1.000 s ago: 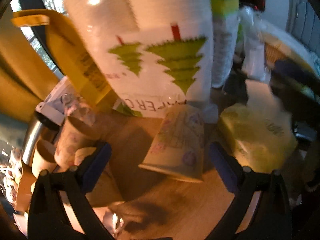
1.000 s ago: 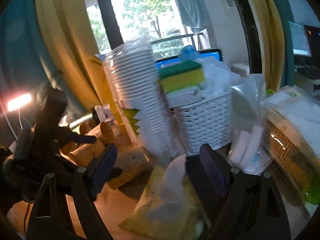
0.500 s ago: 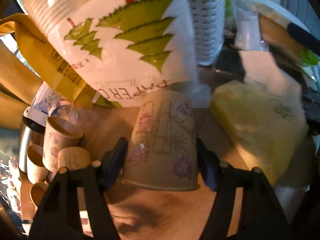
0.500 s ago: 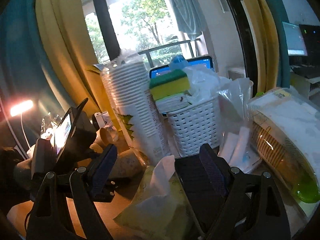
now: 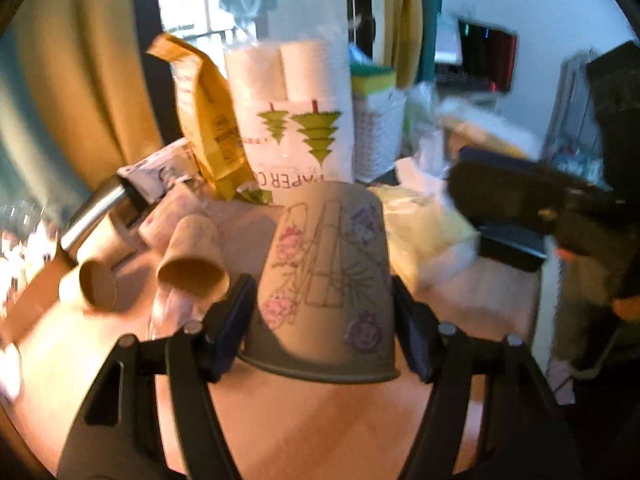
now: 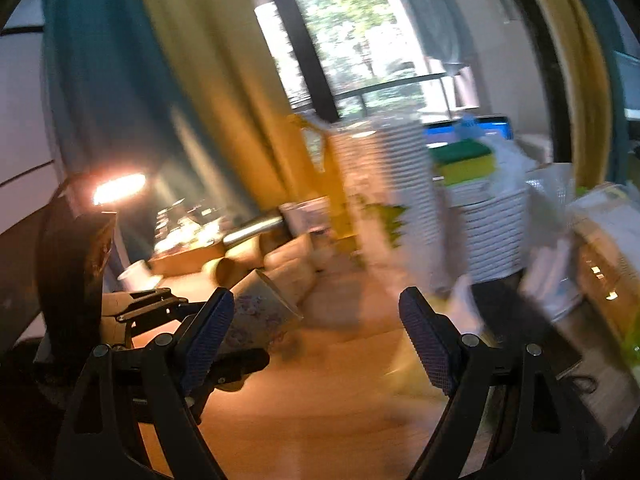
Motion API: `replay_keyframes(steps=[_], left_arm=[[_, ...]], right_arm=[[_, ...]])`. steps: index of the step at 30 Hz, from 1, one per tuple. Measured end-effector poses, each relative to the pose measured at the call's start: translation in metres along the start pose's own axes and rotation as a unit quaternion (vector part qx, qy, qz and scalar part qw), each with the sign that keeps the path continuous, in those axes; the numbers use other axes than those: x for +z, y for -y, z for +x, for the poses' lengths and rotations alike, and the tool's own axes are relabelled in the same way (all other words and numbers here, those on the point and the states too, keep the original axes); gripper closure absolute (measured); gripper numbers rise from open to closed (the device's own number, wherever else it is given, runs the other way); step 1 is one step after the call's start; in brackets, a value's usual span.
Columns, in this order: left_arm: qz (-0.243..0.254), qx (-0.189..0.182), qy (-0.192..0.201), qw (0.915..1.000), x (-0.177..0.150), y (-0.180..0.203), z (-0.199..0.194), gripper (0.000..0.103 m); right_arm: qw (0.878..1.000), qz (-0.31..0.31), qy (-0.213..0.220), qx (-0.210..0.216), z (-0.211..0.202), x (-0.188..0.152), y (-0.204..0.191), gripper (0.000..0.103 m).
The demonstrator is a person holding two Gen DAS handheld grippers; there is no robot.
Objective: Flip cup upside down
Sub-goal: 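Lift the floral cup with the left tool while the right tool grasps its base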
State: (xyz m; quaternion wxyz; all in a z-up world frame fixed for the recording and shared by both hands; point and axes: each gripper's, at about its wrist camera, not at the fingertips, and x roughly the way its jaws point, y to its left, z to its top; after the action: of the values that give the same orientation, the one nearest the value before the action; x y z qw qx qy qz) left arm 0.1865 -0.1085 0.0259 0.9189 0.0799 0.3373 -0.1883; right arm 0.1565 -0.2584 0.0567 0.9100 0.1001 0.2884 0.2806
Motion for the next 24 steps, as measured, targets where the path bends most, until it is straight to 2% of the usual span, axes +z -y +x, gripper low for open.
replay_keyframes(steps=[5,8,10,12,13,18,24], left_arm=[[-0.081,-0.007,0.036,0.9961,-0.051,-0.022,-0.049,0.036],[-0.110,0.005,0.073,0.9913,-0.079,-0.025,-0.079,0.036],[-0.111,0.028,0.102,0.9882,-0.099,-0.016,-0.102,0.036],[-0.107,0.039,0.123,0.9859,-0.113,-0.011,-0.113,0.036],[-0.104,0.039,0.132,0.9850,-0.122,-0.007,-0.118,0.036],[-0.113,0.028,0.141,0.9831,-0.153,0.002,-0.126,0.036],[-0.141,0.012,0.153,0.9780,-0.168,-0.005,-0.122,0.036]], right_arm=[[0.997,0.007,-0.047,0.057,0.005,-0.021,-0.041,0.016],[0.992,0.020,-0.078,0.093,0.010,-0.034,-0.061,0.016],[0.983,0.050,-0.106,0.139,0.017,-0.044,-0.069,0.016],[0.966,0.095,-0.134,0.200,0.024,-0.053,-0.074,0.016],[0.960,0.109,-0.145,0.213,0.027,-0.057,-0.078,0.016],[0.955,0.105,-0.185,0.207,0.041,-0.071,-0.101,0.016],[0.945,0.107,-0.223,0.213,0.060,-0.084,-0.112,0.016]])
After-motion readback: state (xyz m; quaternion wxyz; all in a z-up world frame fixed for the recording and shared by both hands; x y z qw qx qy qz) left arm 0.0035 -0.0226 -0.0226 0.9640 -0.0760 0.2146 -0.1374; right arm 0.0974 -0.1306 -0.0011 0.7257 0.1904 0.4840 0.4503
